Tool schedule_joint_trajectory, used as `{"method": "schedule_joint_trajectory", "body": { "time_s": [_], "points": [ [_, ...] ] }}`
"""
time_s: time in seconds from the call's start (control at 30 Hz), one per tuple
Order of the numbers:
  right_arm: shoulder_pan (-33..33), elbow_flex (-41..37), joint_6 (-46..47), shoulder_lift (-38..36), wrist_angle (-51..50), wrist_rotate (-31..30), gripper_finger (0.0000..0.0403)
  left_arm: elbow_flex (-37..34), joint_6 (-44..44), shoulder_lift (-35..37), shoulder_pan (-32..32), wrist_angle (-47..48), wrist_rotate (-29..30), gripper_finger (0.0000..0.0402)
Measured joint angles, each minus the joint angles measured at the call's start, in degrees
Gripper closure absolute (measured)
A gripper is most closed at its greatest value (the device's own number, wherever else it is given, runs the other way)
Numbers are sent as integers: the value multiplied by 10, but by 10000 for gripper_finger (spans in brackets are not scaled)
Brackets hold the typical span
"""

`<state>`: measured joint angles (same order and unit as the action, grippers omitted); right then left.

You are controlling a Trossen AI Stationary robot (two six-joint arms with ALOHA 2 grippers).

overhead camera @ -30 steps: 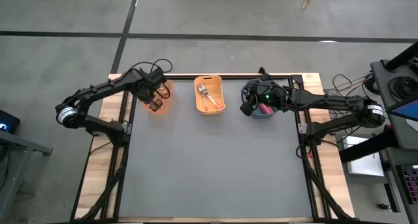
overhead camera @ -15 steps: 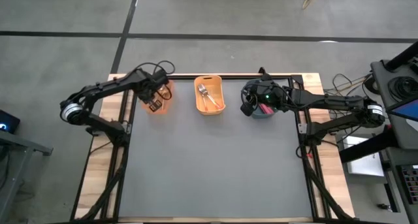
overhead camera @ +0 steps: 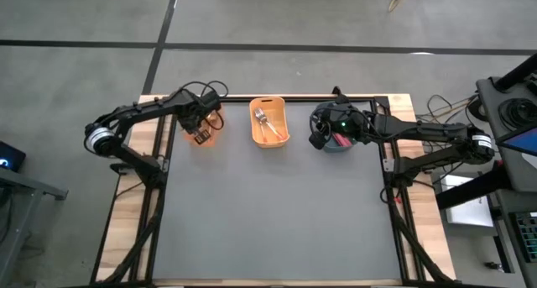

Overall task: Sort silverware by color (type)
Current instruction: Adjust the gold forks in the orange bin

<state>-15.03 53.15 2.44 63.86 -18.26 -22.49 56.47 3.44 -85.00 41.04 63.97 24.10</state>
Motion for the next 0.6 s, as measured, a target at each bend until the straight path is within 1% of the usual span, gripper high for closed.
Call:
{"method": "schedule_joint_trajectory", "body": {
  "time_s": [0.23,0.6],
  "points": [
    [0,0,0,0,0,0,339,0,0,-22,0,-7,0,388],
    [0,0,1,0,0,0,339,0,5,-36,0,-14,0,364]
  ]
}}
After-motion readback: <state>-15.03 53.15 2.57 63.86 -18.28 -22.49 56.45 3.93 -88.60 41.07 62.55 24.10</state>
